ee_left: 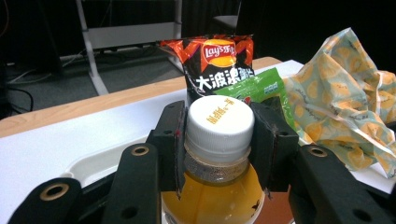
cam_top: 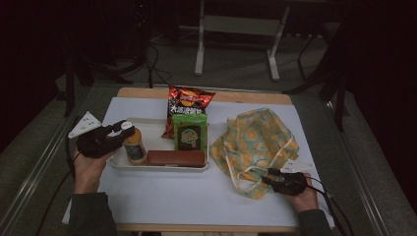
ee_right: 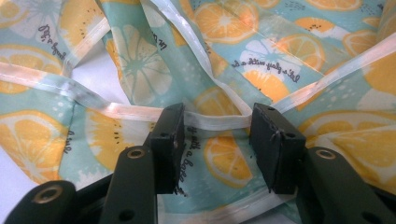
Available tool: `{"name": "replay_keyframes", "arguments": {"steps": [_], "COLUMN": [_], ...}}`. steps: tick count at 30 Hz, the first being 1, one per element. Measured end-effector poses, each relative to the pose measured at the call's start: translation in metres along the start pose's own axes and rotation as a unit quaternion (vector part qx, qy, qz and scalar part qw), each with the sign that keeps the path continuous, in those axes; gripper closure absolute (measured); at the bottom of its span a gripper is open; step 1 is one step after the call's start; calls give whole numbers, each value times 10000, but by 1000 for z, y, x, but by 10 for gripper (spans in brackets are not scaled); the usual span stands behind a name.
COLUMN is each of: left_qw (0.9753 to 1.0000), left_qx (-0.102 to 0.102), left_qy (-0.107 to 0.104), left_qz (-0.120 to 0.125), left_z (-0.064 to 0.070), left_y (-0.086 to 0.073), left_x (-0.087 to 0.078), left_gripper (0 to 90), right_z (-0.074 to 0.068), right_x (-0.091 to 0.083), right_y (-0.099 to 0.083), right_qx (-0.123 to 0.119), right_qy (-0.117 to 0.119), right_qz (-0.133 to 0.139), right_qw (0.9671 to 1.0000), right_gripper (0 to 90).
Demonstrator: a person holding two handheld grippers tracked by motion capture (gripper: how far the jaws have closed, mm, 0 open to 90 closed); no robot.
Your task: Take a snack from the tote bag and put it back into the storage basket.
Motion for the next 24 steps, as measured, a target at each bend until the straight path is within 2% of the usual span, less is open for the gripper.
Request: {"name": "replay_keyframes", "arguments": {"steps": [3, 7, 12, 24], "left_qw": [10000, 9998, 9993, 9979], "left_qx": [-20, 25, -18, 96], "left_qy": [-10, -79, -197, -548], "left_qz": [-19, -194, -329, -319], "left_z": [-1, 0, -2, 3], "left_y": [-2, -10, -19, -22], "left_x": [3, 8, 13, 10], "left_gripper": [581, 581, 581, 579], "right_z": [0, 0, 0, 0], "right_x": [0, 0, 0, 0], "right_y": [0, 0, 0, 0], "right_qx": [-4, -10, -6, -6], "right_qy": [-4, -2, -4, -1], "right_qz": [1, 2, 0, -2], "right_qw": [10000, 10000, 10000, 10000], "right_gripper": [551, 551, 551, 551]}}
Point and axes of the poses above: each handheld gripper's, and its own axes: x roughly forward along the jaws, y roughly out of its top, z roughly to its right, the point moved 8 cm from there along x, roughly forward along the jaws, and after that the axes turned 7 degrees about x, right-handed, at the moved point
